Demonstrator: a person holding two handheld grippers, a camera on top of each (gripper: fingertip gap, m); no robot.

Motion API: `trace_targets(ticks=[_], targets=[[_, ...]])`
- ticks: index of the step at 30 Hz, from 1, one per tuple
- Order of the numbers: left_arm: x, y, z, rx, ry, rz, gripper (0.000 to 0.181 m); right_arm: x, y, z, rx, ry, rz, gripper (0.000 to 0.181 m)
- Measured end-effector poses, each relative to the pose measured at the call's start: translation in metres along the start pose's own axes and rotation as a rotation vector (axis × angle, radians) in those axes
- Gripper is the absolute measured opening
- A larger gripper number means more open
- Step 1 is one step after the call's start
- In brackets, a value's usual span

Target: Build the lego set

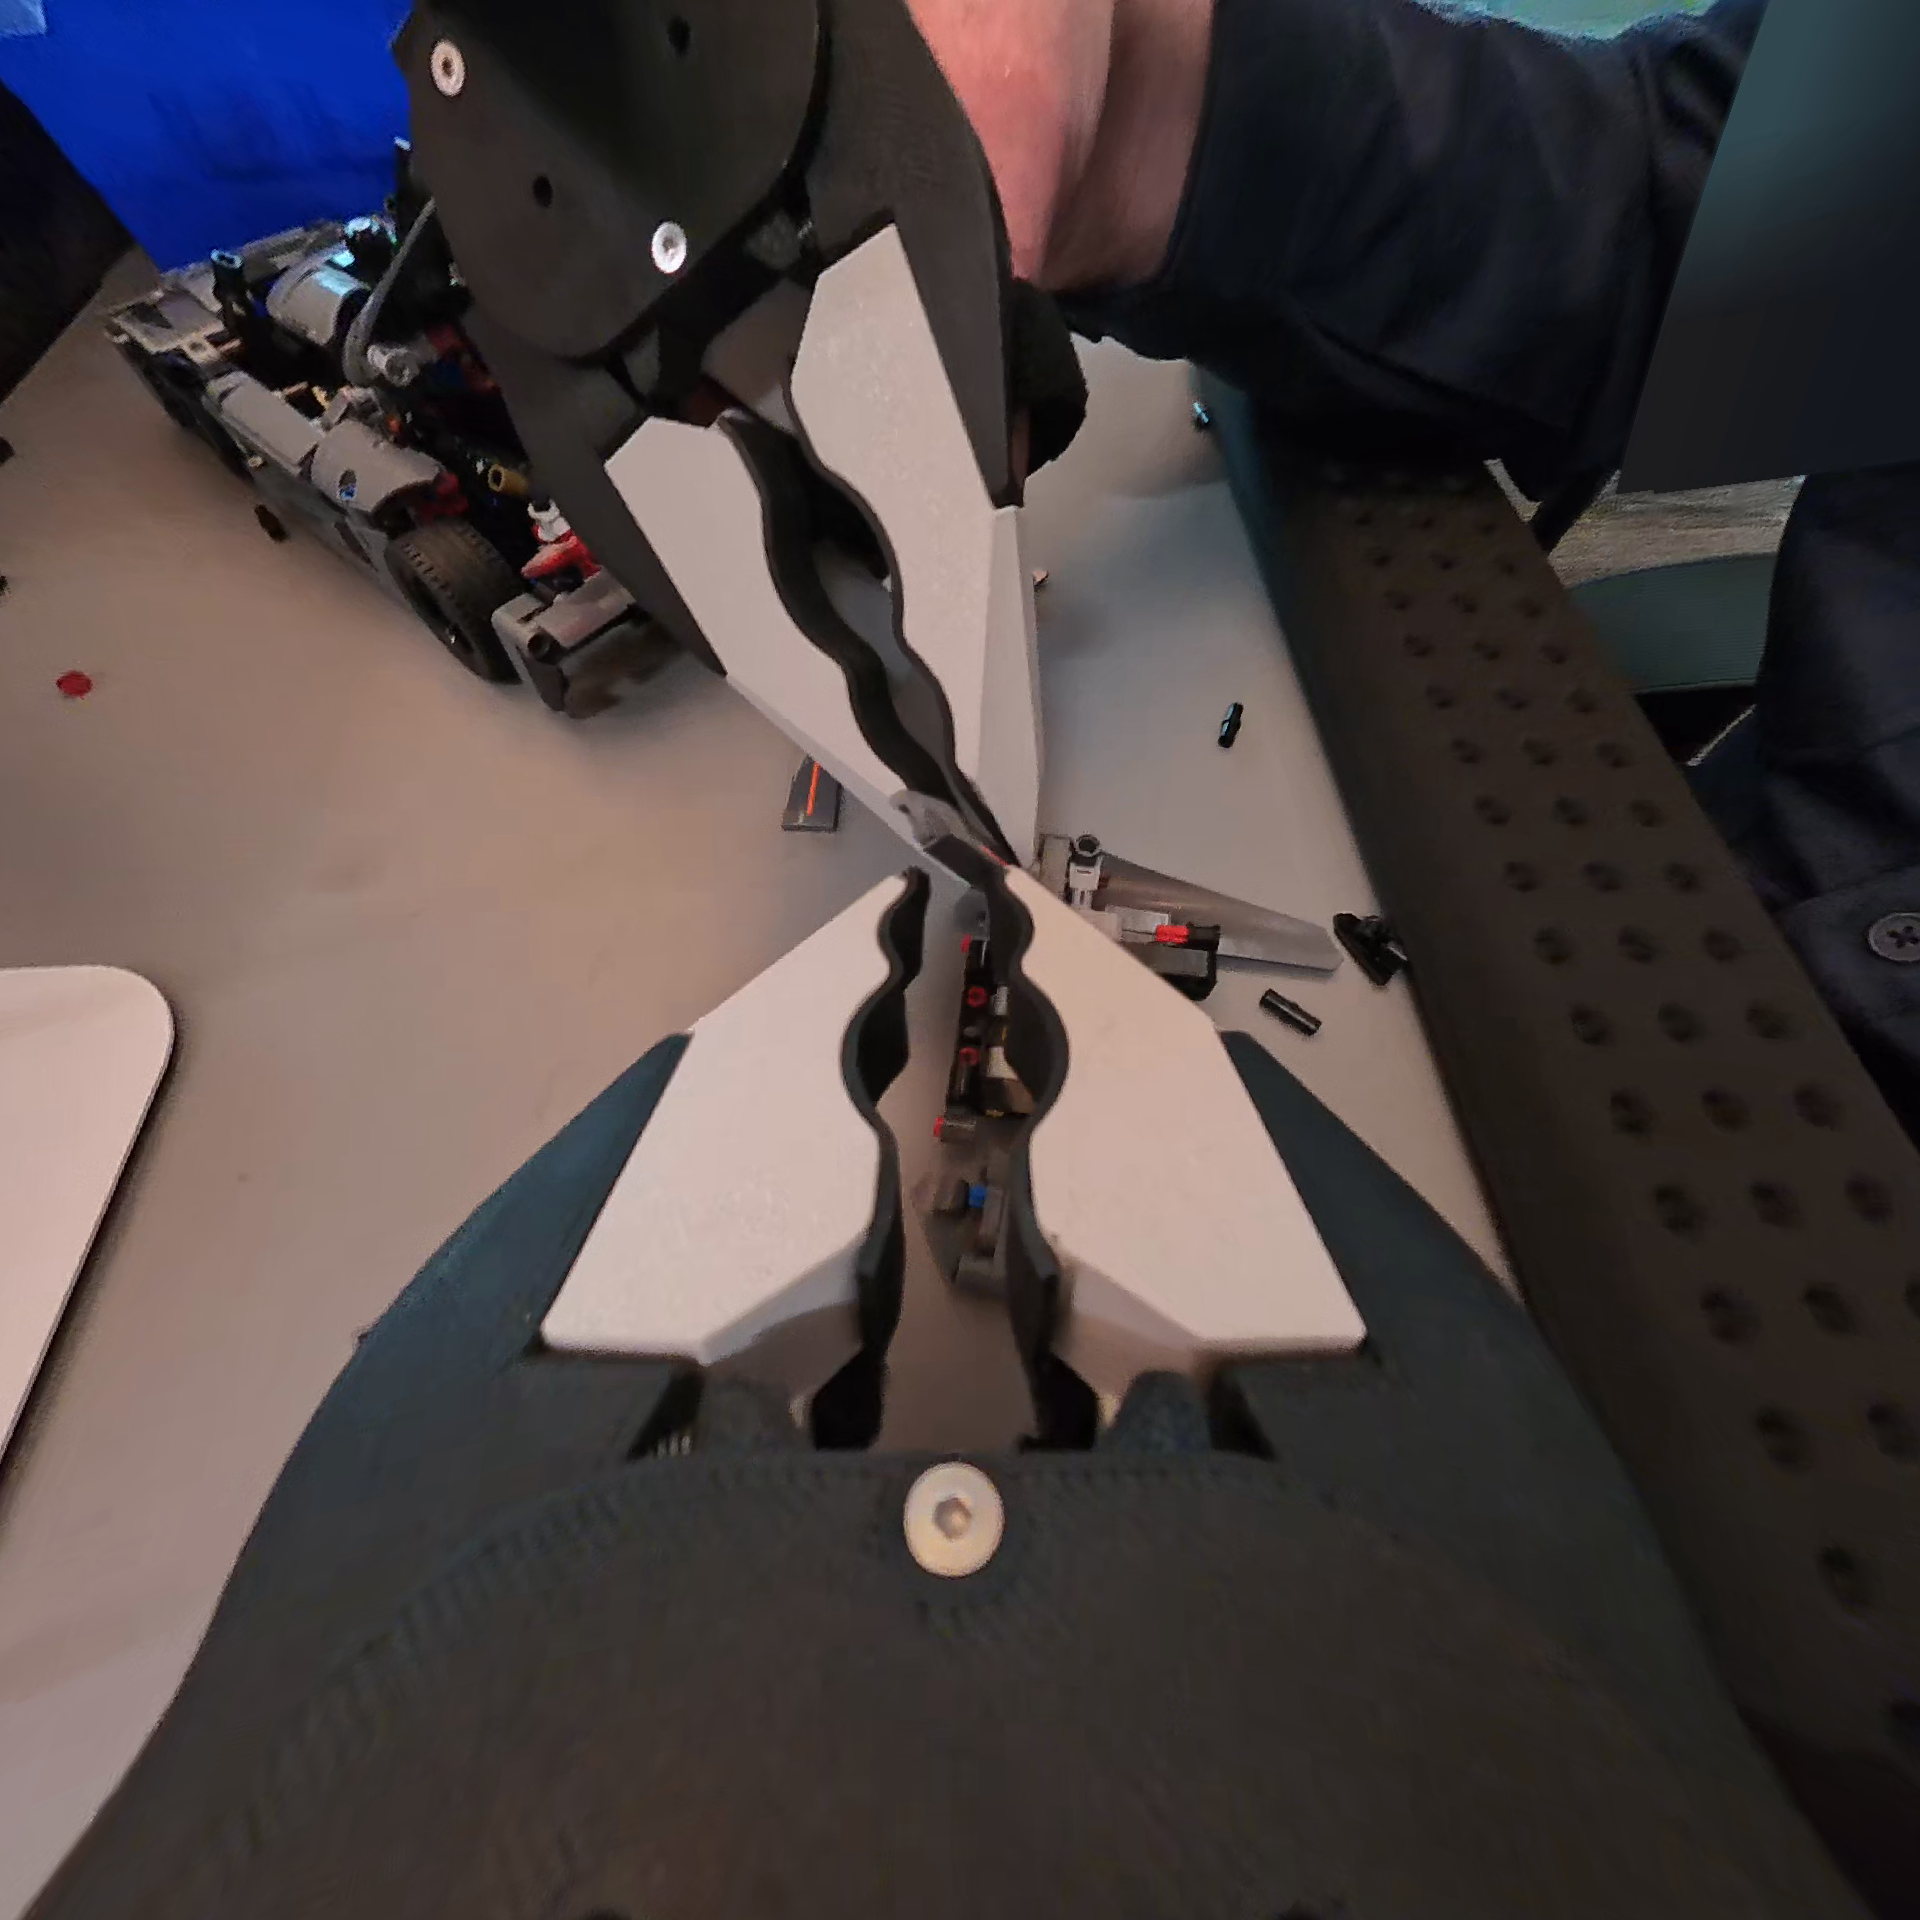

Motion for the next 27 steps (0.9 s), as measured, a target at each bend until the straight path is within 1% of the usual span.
trace_targets(ticks=[2,6,9,14,16,18,25,27], targets=[[0.0,0.002,0.002,-0.003,-0.013,0.006,0.007,0.0,0.0,0.001,0.001,-0.004,0.002,0.004],[0.001,0.002,0.002,-0.039,-0.026,0.003,0.015,0.0,0.001,0.004,-0.006,-0.029,0.005,0.004],[0.0,0.006,0.0,-0.075,-0.035,0.023,0.016,-0.001,0.003,0.004,-0.014,-0.039,0.01,0.004],[0.004,0.008,-0.003,-0.104,-0.02,0.016,0.014,-0.001,0.004,0.004,-0.031,-0.065,0.003,0.002],[0.006,0.007,-0.005,-0.125,-0.015,0.01,0.006,-0.001,0.004,0.006,-0.036,-0.088,-0.001,0.0],[0.006,0.006,-0.006,-0.143,-0.019,0.011,0.004,-0.002,0.004,0.007,-0.038,-0.092,0.001,0.0],[0.006,0.005,-0.009,-0.161,-0.019,0.02,0.004,-0.002,0.005,0.01,-0.042,-0.118,0.005,0.0],[0.005,0.008,-0.011,-0.164,-0.011,0.036,0.004,-0.005,0.009,0.011,-0.047,-0.127,0.03,0.0]])
Point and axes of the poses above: each gripper's, where its closed fingertips meet, x out along the fingers, y out of its top, z = x × y across the jaws, the point moved 1 cm from there along -x, back along the fingers, and after that the axes turned 2 degrees about y, right-handed, at the moved point
